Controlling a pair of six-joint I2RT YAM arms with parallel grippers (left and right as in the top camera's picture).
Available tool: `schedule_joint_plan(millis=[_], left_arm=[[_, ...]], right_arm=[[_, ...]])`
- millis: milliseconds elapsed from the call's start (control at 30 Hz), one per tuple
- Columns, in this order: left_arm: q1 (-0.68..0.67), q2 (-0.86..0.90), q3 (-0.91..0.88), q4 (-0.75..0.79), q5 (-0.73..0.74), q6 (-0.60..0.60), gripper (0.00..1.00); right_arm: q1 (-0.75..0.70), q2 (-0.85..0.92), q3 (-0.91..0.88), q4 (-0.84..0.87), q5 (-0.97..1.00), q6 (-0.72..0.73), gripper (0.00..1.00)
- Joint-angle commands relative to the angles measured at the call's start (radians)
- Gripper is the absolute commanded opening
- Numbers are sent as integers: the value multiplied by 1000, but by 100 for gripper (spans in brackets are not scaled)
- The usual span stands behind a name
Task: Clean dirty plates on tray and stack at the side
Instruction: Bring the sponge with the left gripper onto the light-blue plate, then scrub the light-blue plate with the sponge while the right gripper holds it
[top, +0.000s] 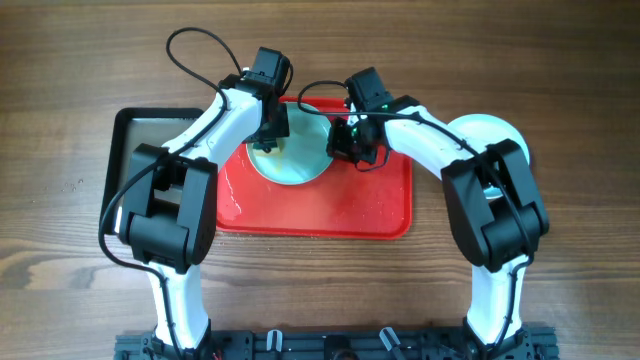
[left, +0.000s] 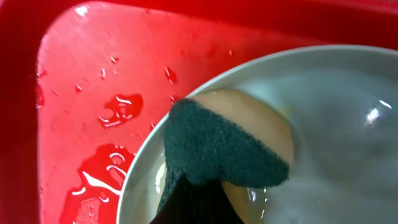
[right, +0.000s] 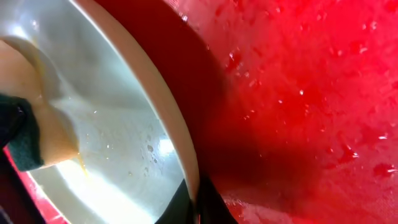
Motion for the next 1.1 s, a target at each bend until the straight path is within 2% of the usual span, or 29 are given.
schedule_joint_plan(millis=[0, 33, 167, 267, 333, 500, 567, 700, 767, 833, 867, 967, 1067], left_arm=[[8, 37, -7, -74, 238, 143, 4], [-2, 37, -7, -121, 321, 218, 4], [-35, 37, -7, -194, 475, 393, 4], [-74, 37, -7, -179, 543, 428, 4], [-93, 37, -7, -123, 542, 408, 4], [-100, 37, -7, 116, 413, 183, 4], [-100, 37, -7, 160, 299, 124, 4], [-98, 37, -7, 169, -74, -16, 4], [-92, 37, -7, 161, -161, -29, 4], [-81, 37, -7, 125, -189, -51, 4], [-71, 37, -7, 73, -203, -109, 4], [-38, 37, -7, -103, -142, -151, 4], [-14, 37, -7, -200, 114, 32, 4]], right_arm=[[-29, 45, -51, 2, -79, -49, 4], [-36, 45, -51, 3, -90, -51, 4], [-39, 45, -51, 16, -107, -52, 4], [-39, 45, -51, 16, -134, -74, 4], [-39, 45, -51, 11, -141, -77, 4], [-39, 45, -51, 2, -140, -77, 4], [-39, 45, -51, 0, -140, -77, 4], [-39, 45, -51, -3, -140, -77, 4], [-39, 45, -51, -3, -140, -77, 4], [-39, 45, -51, -3, -139, -77, 4], [-39, 45, -51, -3, -136, -76, 4], [-39, 45, -51, -3, -132, -75, 4], [-39, 45, -51, -3, -133, -74, 4]])
